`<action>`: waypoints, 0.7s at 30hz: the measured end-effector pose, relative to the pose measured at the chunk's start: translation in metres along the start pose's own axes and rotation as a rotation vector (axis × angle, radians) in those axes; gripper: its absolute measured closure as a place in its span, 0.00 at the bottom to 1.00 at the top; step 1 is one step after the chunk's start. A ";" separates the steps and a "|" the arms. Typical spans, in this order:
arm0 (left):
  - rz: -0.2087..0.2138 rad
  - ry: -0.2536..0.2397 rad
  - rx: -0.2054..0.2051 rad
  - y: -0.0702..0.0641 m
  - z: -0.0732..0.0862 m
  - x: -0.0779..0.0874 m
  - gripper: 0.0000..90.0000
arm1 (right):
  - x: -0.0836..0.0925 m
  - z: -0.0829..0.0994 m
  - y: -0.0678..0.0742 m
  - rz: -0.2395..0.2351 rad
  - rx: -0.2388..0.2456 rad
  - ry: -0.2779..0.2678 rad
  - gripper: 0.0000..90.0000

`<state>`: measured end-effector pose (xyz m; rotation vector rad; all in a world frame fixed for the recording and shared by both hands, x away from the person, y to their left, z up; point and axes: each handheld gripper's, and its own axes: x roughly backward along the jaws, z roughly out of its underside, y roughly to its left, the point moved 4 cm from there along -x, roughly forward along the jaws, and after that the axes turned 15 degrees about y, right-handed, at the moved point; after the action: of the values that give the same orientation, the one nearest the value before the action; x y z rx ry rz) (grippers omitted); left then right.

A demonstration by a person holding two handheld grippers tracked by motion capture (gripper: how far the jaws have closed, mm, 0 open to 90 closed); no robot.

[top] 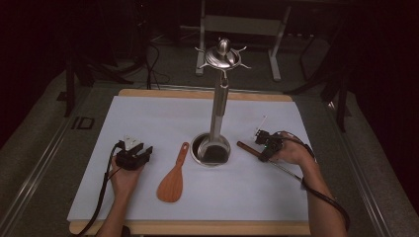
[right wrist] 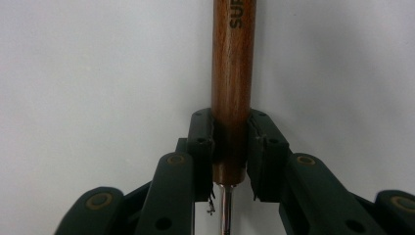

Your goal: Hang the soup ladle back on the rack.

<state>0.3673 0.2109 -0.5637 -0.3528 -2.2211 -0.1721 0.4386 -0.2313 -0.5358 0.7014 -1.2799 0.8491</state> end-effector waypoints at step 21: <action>-0.001 0.000 0.000 0.000 0.000 0.000 0.66 | 0.028 0.010 0.005 0.033 -0.012 -0.158 0.82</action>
<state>0.3673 0.2109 -0.5637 -0.3511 -2.2218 -0.1725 0.4309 -0.2330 -0.5065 0.7514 -1.4400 0.8243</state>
